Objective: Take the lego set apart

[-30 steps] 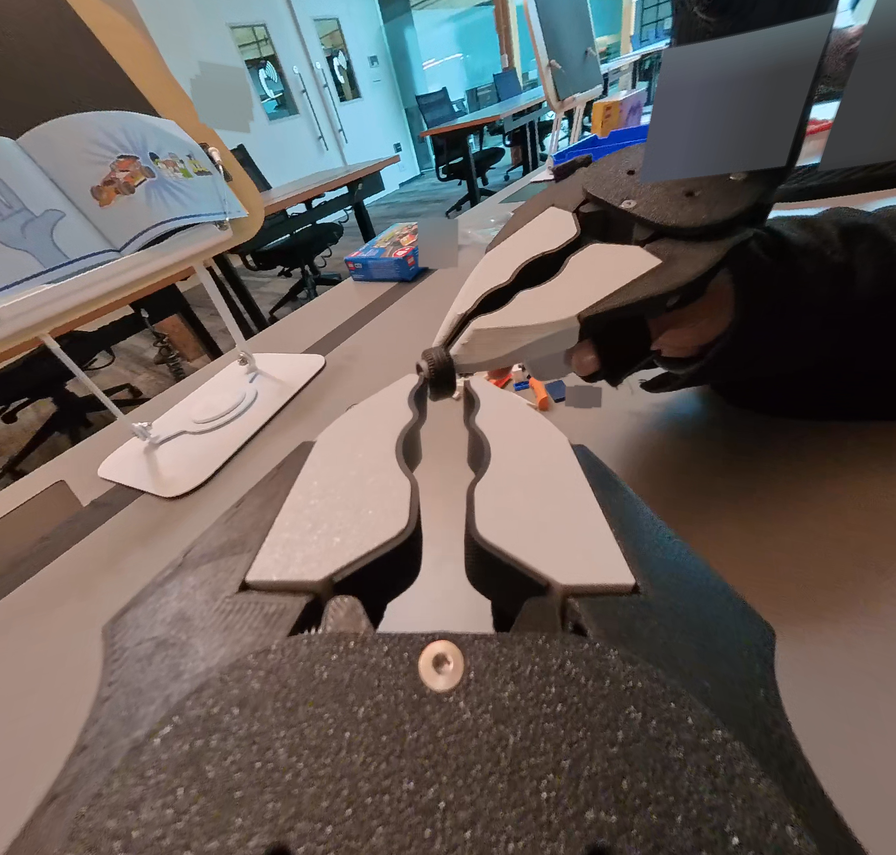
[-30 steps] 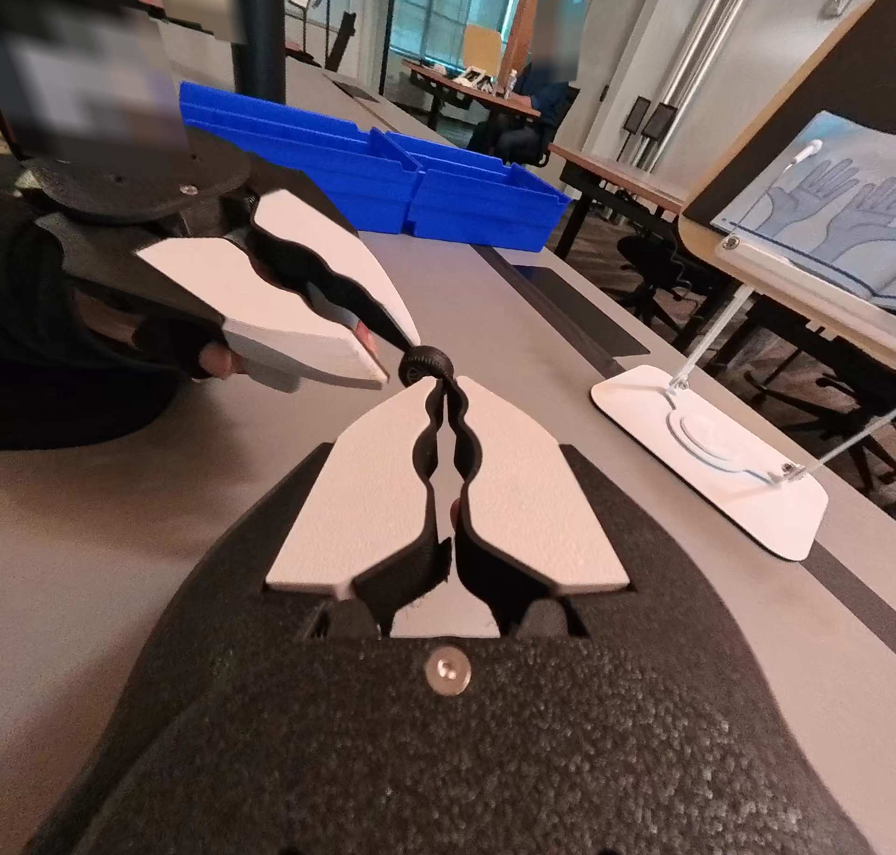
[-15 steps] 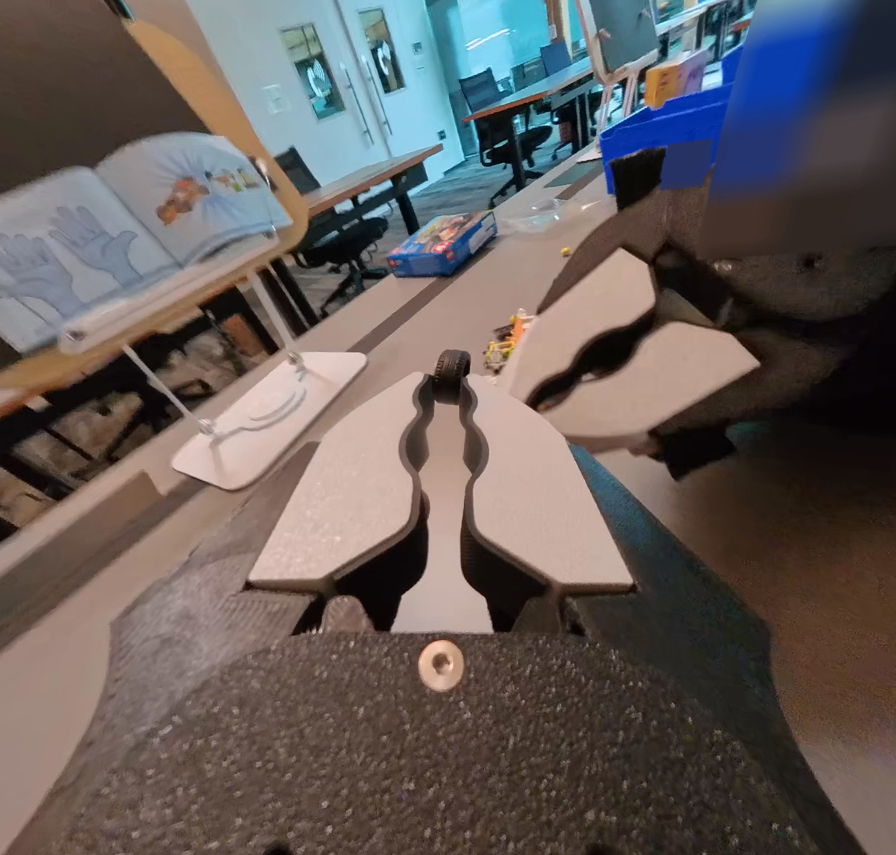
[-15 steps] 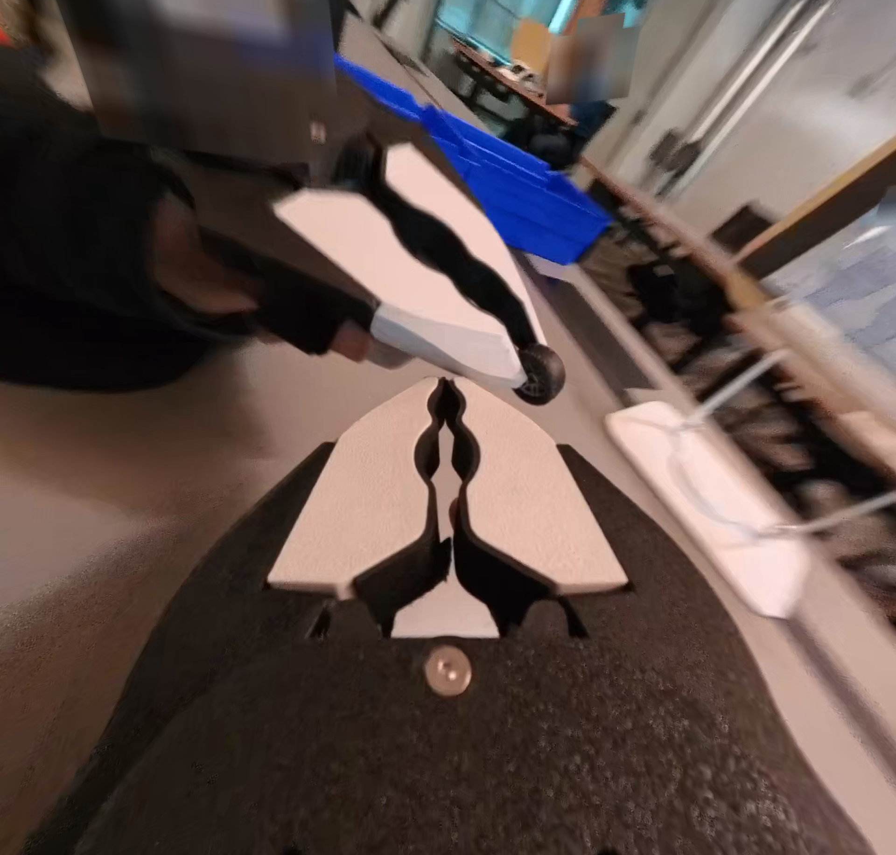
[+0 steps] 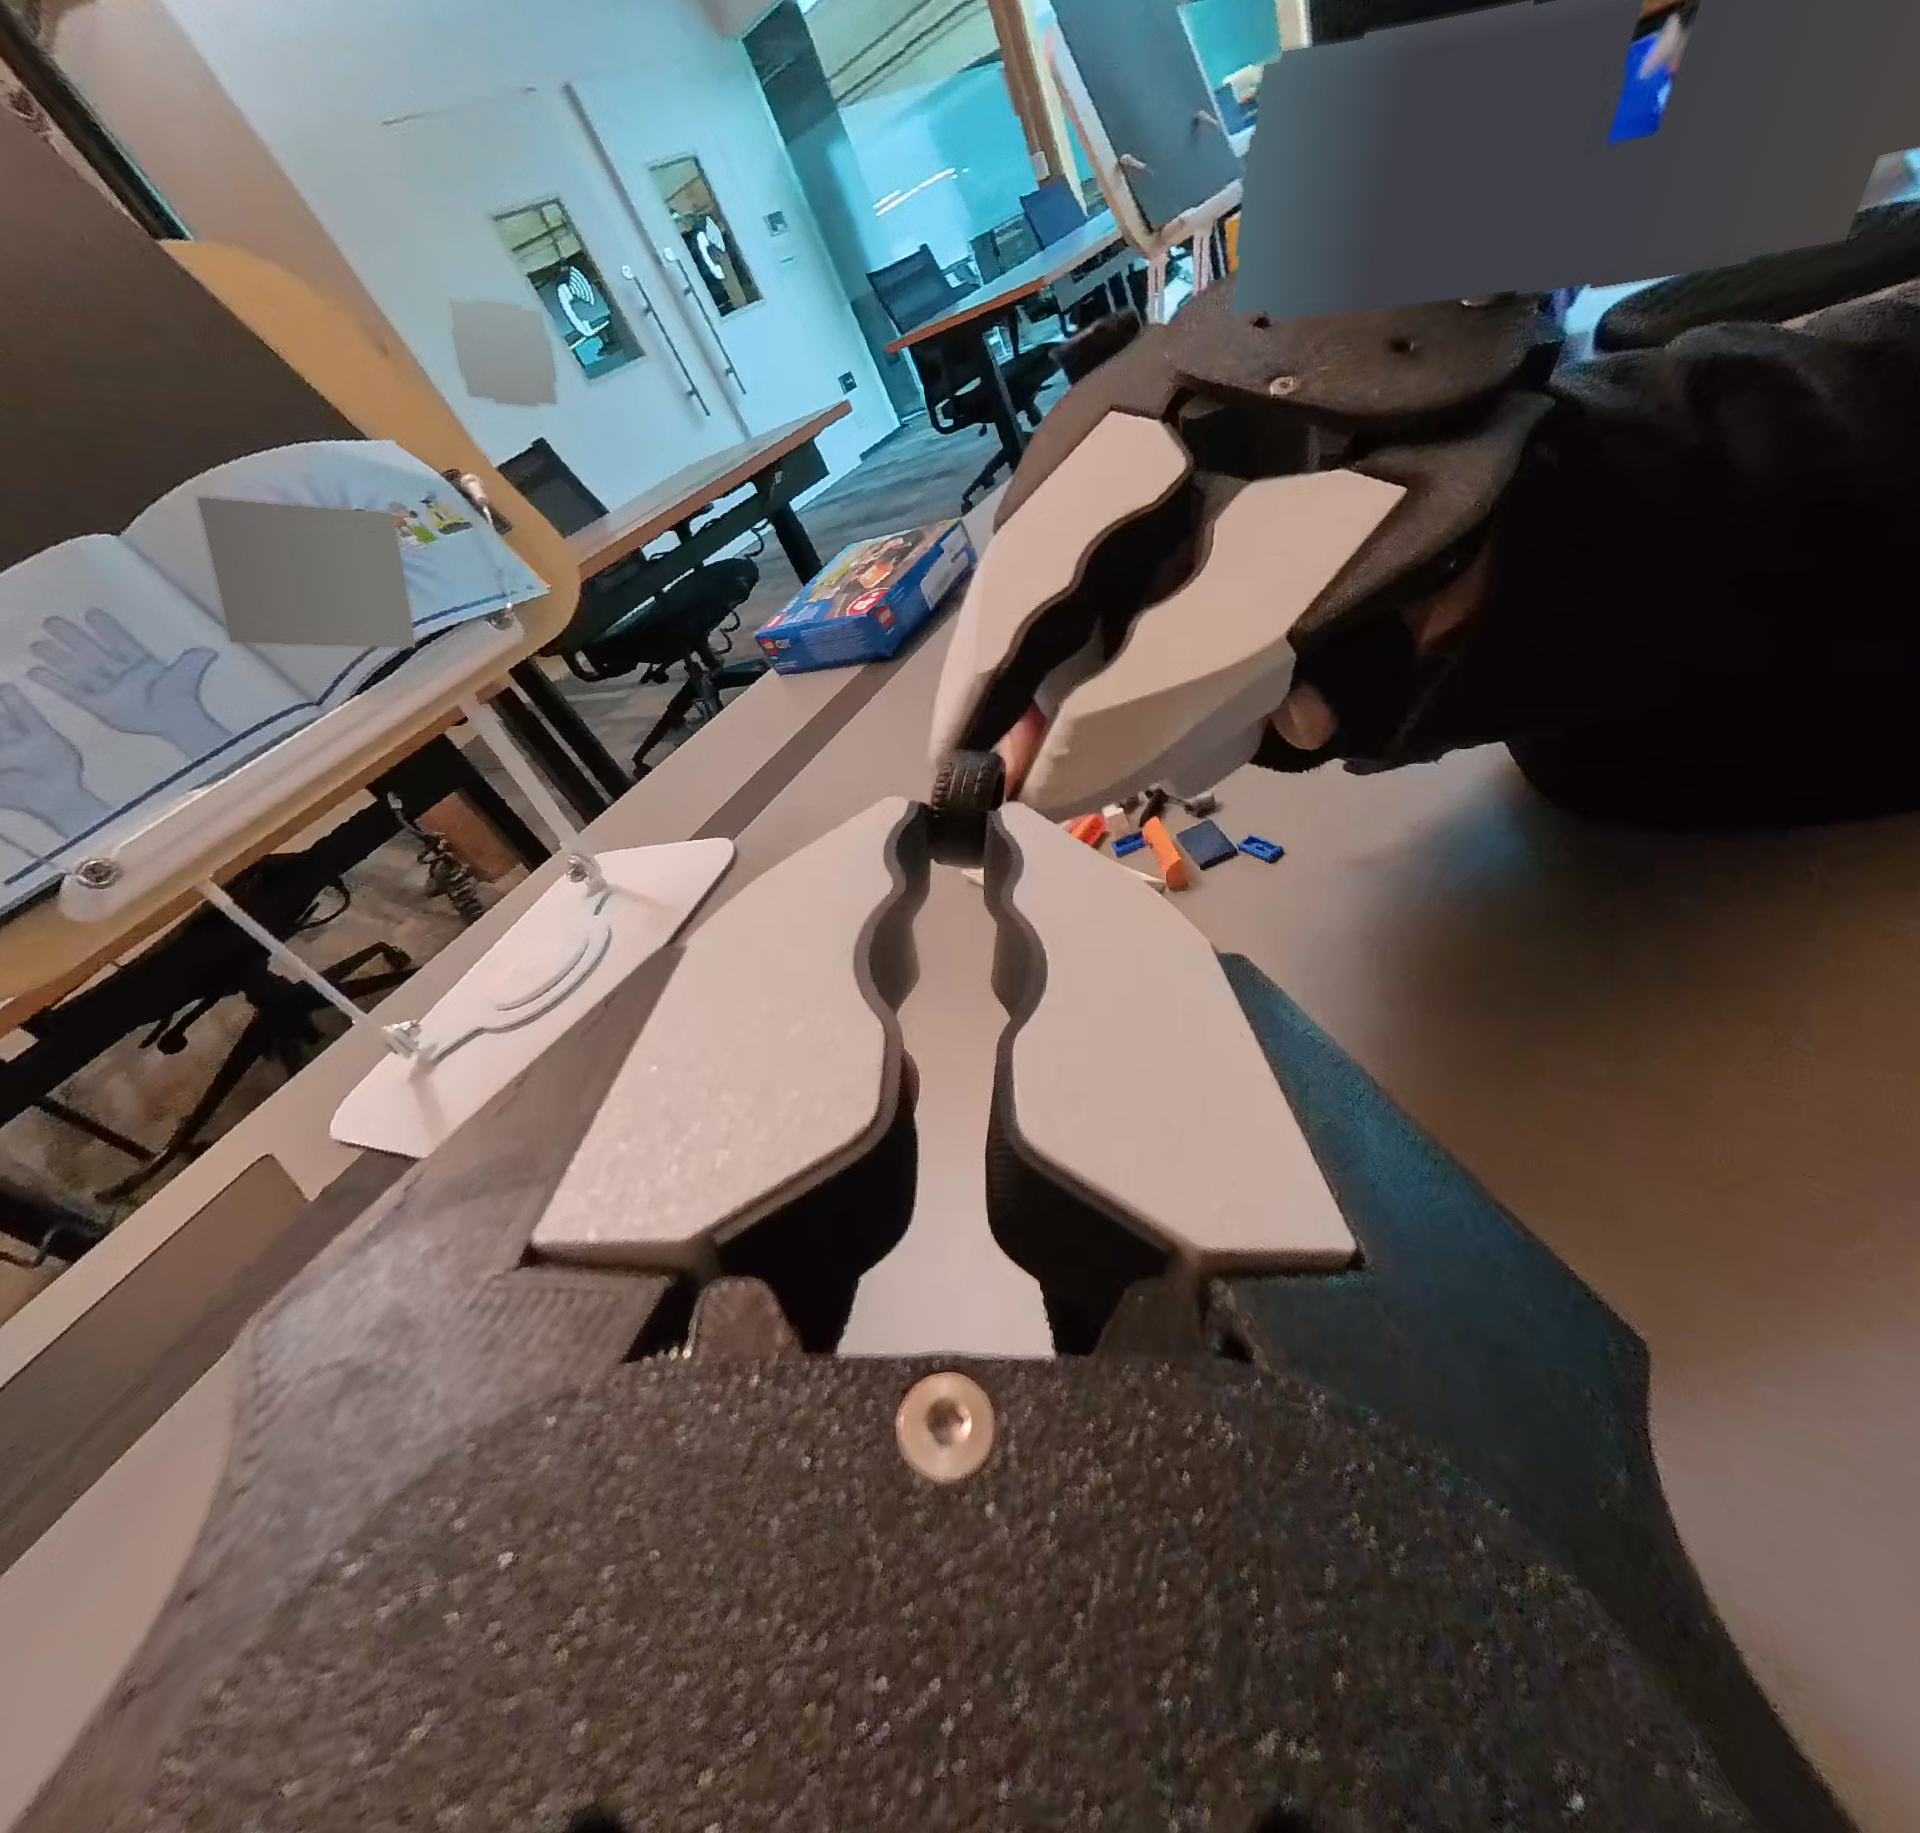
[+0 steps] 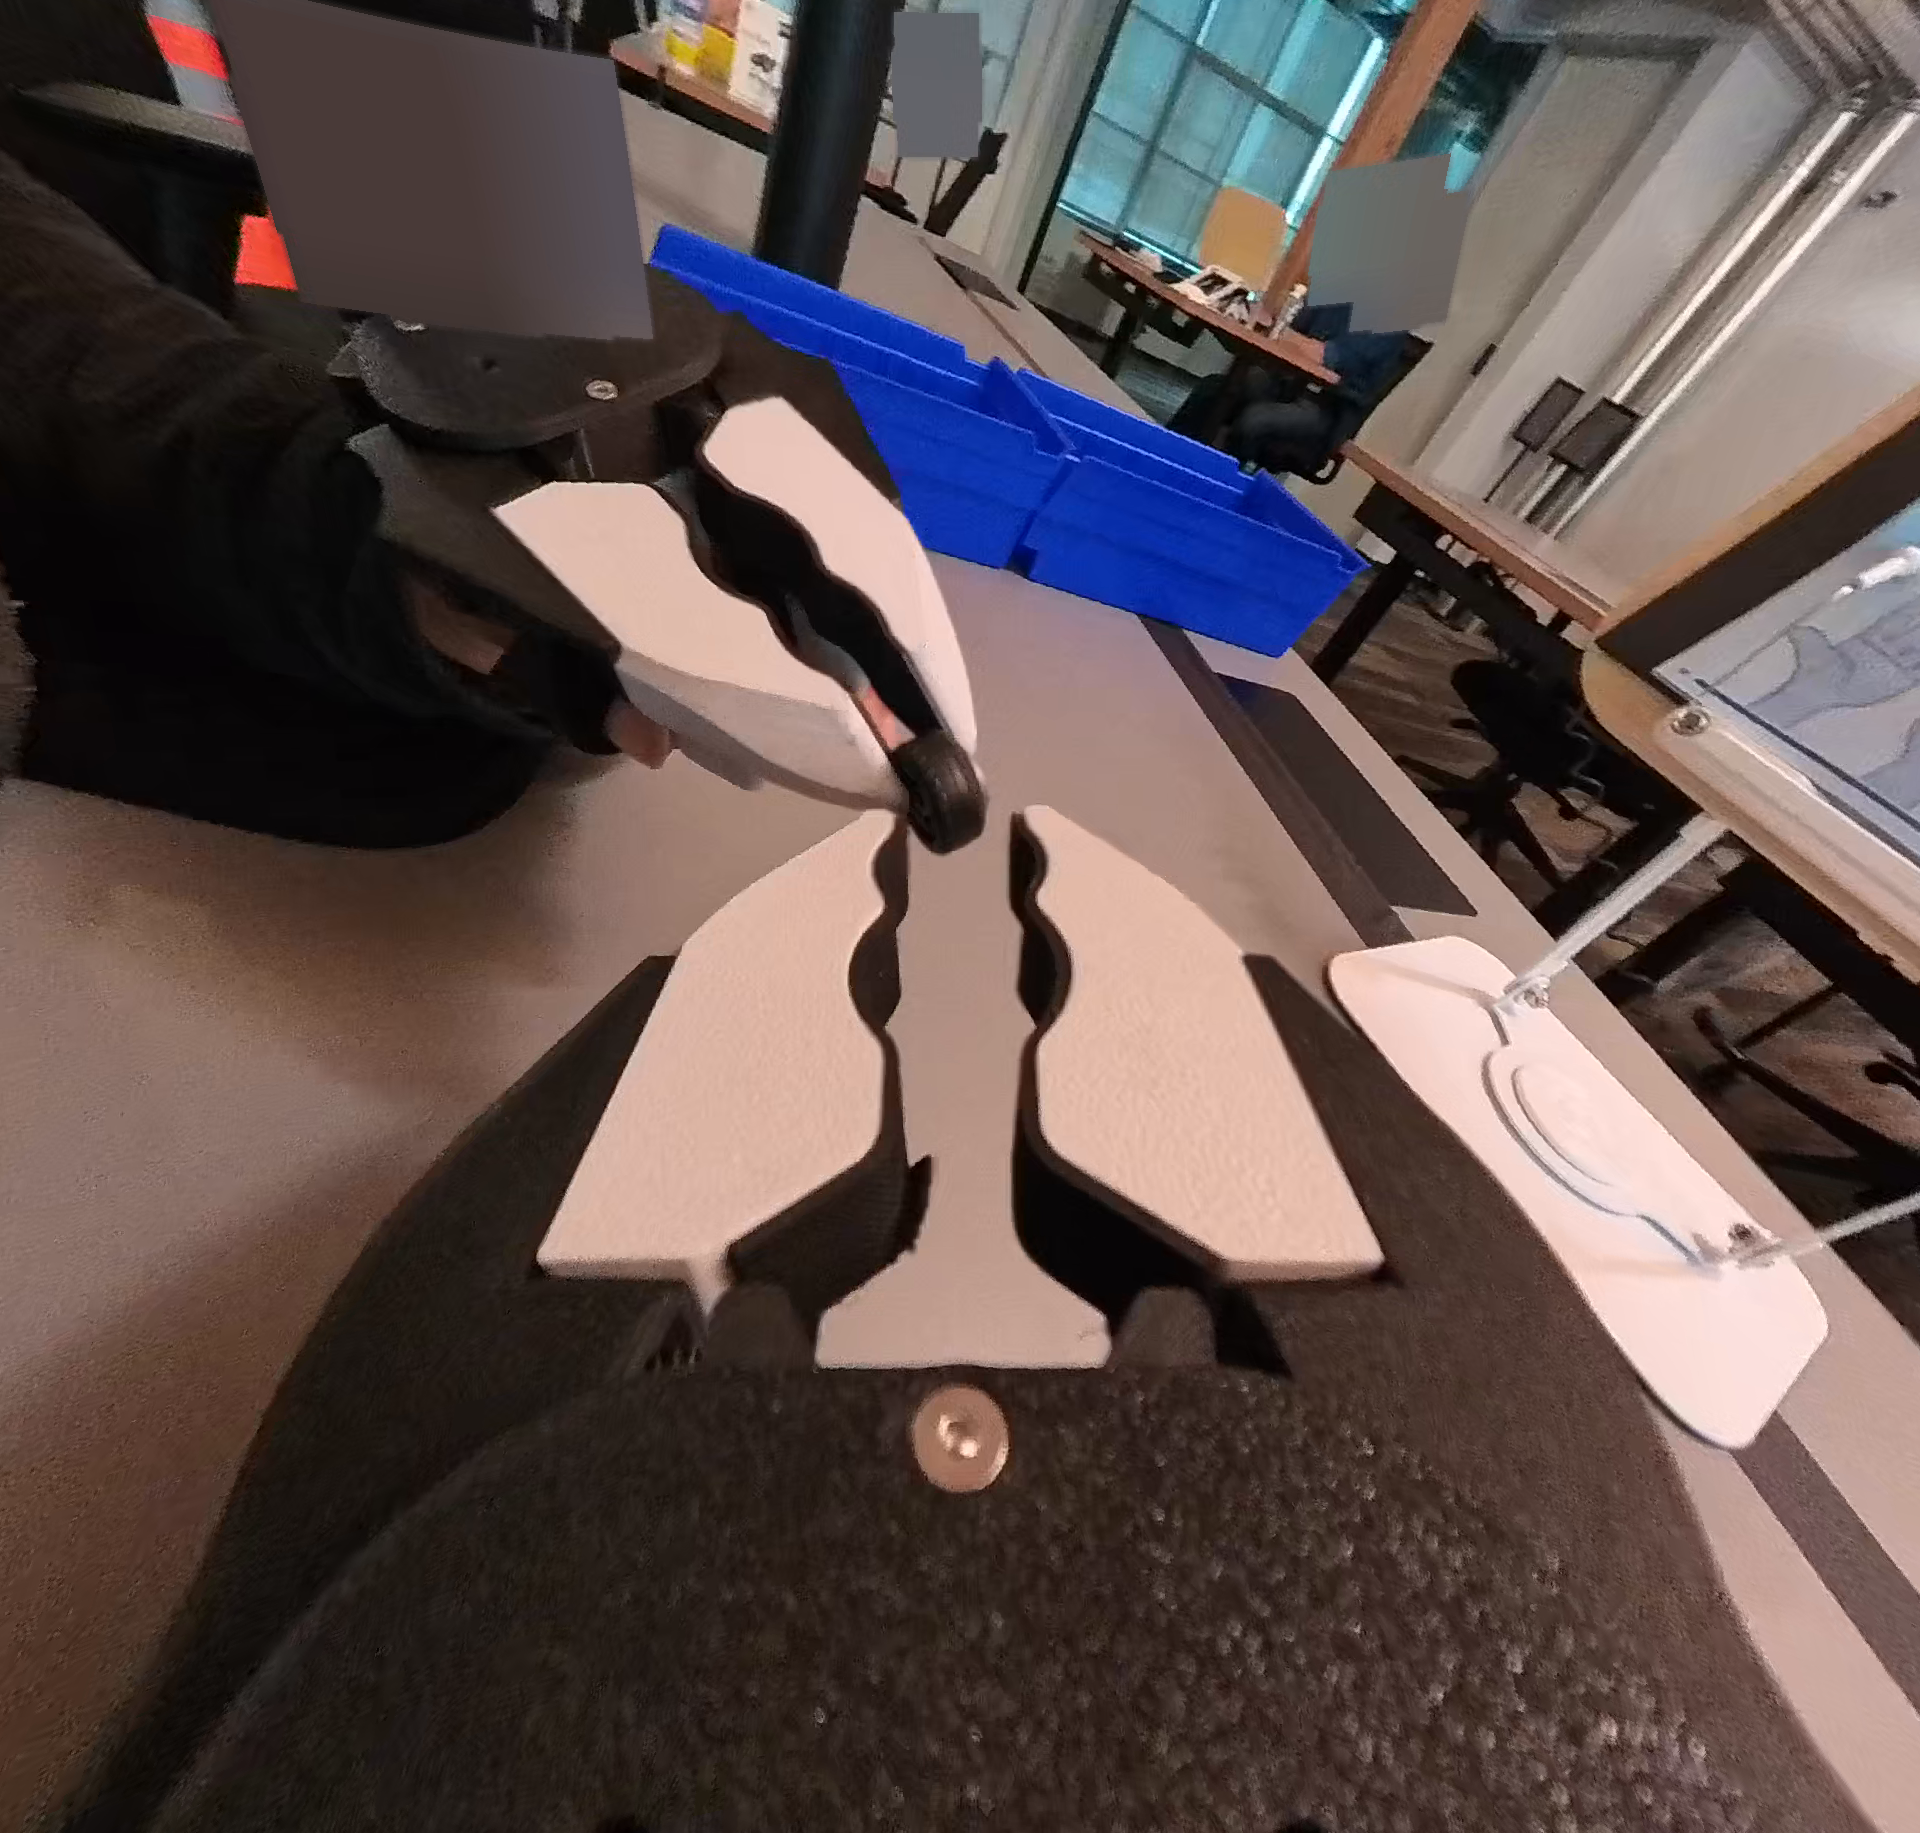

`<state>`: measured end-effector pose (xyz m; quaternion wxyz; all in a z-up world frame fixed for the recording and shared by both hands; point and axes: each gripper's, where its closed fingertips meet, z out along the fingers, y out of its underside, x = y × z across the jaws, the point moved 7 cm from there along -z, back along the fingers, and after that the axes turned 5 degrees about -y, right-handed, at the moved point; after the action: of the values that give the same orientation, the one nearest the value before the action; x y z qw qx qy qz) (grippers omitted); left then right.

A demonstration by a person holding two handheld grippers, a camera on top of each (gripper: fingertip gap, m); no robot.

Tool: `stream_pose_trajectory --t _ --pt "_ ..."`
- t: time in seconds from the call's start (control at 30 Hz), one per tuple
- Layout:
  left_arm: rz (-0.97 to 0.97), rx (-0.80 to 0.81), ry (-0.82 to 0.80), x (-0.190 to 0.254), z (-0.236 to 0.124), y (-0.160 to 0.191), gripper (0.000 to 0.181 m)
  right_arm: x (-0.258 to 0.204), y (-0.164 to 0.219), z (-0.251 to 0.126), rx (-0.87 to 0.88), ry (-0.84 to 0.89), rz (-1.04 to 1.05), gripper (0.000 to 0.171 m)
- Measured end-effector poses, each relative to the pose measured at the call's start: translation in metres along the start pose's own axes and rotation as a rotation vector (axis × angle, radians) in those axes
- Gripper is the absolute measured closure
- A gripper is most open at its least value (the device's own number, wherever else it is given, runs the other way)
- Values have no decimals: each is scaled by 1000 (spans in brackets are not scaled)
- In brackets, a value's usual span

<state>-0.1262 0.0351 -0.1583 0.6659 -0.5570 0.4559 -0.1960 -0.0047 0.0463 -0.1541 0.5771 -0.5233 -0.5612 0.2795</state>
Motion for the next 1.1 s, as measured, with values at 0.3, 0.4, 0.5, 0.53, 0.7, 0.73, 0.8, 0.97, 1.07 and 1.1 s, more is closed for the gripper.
stream_pose_trajectory --t 0.3,0.4,0.5,0.53,0.7,0.73,0.8,0.97,1.07,1.1 --pt "-2 -31 -11 4 1 1 171 -7 -2 -1 -76 50 -127 165" --pt "-6 -58 -30 5 2 3 171 -7 2 1 -83 59 -102 165" --pt "-22 -61 -23 5 3 6 171 -8 4 2 -94 51 -96 166" --pt "-23 -68 -16 6 3 7 171 -8 5 2 -103 43 -94 166" --pt "-27 -64 15 8 3 9 171 -9 6 -1 -107 -4 -74 166" --pt "-34 -62 23 8 3 10 171 -9 7 -1 -106 -18 -62 166" --pt "-37 -59 18 8 4 10 171 -8 7 -2 -95 -25 -37 166" --pt "-80 -28 -8 3 6 6 171 0 9 -1 -30 -4 96 167" --pt "-170 36 131 4 3 1 167 -1 5 -6 10 -76 84 169" --pt "-228 49 197 3 1 1 166 -1 4 -9 17 -104 75 169"
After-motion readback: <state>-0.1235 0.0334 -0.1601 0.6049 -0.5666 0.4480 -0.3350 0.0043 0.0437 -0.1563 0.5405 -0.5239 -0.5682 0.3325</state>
